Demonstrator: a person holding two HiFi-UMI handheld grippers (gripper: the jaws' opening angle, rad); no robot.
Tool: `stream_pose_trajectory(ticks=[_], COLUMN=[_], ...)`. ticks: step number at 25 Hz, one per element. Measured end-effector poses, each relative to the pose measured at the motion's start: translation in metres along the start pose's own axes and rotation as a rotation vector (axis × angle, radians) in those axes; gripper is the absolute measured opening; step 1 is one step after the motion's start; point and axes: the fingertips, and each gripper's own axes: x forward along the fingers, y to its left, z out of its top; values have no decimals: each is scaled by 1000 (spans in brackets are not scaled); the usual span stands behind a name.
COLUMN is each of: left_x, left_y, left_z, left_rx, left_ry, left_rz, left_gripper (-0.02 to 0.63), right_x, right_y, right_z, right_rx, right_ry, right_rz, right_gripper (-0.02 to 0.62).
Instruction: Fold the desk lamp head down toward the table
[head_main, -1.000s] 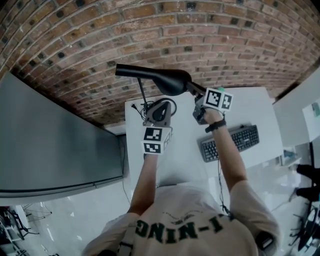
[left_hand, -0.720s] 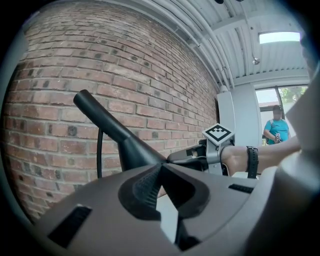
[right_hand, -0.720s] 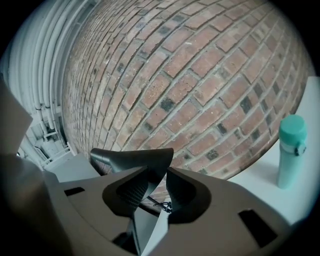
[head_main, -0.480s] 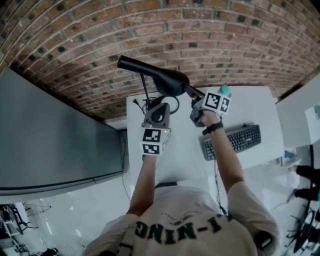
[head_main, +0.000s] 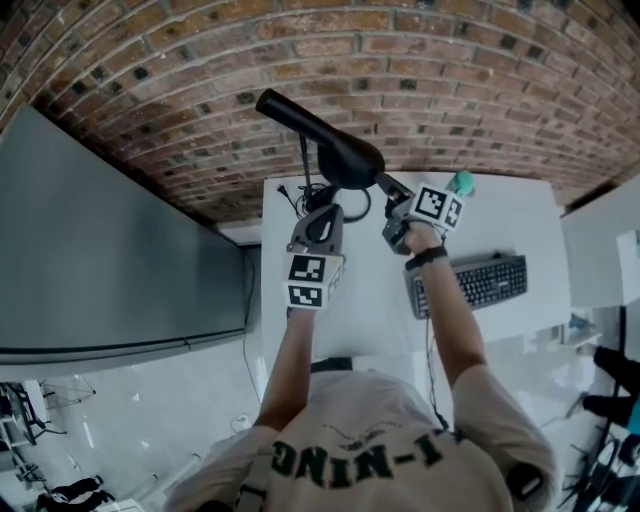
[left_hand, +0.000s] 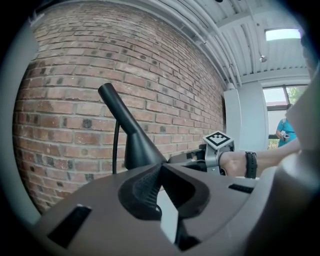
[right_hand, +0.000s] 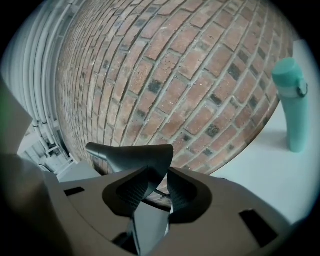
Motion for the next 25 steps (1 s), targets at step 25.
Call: stream_pose_trajectory(ticks=[25], left_x=[-63], left_y=[-25], left_z=[23], left_rx=[-1], left_ry=[-88], left_rz=[69], left_gripper=[0], right_x=[-140], right_y=[48], right_z=[-6], right_rx=[-707], right_ry=[-196], right_rz=[-276], right_gripper=[100])
